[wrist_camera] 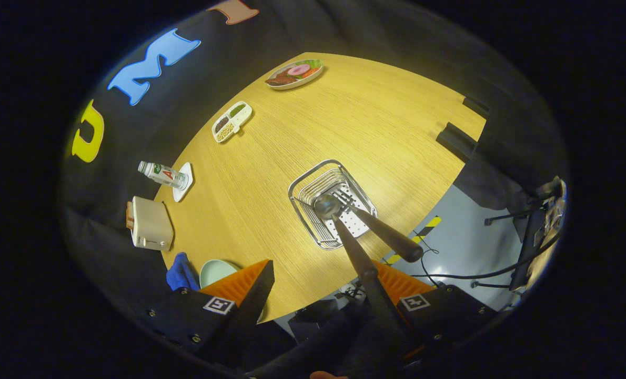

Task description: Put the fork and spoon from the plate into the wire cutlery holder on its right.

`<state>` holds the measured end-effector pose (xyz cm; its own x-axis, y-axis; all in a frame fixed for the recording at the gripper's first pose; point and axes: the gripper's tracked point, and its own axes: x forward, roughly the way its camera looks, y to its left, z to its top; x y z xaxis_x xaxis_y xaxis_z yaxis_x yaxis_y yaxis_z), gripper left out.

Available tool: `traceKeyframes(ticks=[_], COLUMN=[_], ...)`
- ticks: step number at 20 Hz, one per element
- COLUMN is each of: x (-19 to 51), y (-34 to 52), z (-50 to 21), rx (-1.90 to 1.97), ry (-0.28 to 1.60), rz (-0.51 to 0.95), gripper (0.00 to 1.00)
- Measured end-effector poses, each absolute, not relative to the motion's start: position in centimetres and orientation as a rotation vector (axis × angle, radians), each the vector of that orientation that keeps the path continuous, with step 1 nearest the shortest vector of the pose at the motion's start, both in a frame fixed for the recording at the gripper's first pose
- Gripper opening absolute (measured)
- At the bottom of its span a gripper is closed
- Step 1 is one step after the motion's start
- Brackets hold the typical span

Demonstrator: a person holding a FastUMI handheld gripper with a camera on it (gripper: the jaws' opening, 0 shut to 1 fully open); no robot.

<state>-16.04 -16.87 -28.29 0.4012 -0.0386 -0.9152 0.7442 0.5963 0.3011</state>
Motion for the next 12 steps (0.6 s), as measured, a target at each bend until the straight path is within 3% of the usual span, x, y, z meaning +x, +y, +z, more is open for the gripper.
traceKeyframes(ticks=[7,12], x=[-15.4,-13.0], y=[-20.7,-23.5], z=[-24.7,-17.9], rx=[0.552,0.284], ry=[0.902,0.662], rz=[-0.671,-0.69], gripper=[0.98,0.98])
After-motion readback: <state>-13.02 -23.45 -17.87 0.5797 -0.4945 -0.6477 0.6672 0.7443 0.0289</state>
